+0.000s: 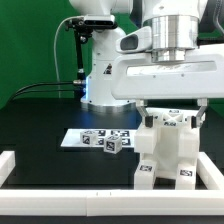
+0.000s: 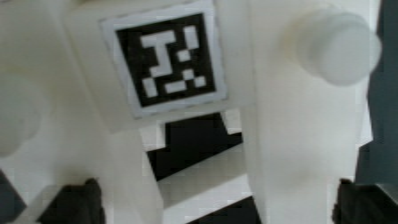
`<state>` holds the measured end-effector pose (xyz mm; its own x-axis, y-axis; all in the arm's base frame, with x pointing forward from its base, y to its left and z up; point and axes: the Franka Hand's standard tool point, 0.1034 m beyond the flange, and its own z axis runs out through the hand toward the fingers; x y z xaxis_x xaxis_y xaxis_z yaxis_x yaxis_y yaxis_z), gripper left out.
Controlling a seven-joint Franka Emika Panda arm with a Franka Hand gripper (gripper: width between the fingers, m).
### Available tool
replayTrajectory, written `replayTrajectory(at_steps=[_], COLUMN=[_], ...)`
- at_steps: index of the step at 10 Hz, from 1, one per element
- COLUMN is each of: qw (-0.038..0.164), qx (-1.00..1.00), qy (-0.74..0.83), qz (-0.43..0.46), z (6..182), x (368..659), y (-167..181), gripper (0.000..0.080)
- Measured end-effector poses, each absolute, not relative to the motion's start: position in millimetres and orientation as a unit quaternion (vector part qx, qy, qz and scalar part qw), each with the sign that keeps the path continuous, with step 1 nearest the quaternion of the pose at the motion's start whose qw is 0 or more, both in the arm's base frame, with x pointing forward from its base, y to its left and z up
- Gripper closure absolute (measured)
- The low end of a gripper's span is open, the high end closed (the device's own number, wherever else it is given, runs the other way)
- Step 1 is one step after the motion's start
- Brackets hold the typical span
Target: Assemble chair
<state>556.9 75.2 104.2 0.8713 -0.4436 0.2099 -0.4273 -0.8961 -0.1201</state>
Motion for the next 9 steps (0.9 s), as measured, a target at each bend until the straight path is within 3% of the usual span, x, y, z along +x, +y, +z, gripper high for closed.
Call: replayTrajectory(at_steps=[3,4,7,9], qw=[0.032,0.026,0.034,0.038], qx=[-0.972,-0.980,-0.992,-0.990], qy=[0.201,0.167,0.113,0.129], qz=[-0.117,-0.102,-0.045,-0.051], z=[105.0,110.0,149.5,154.1], x=[557,555,550,548], y=[73,55,6,-12], gripper=[0.0151,0.0151,0.0151,0.0151])
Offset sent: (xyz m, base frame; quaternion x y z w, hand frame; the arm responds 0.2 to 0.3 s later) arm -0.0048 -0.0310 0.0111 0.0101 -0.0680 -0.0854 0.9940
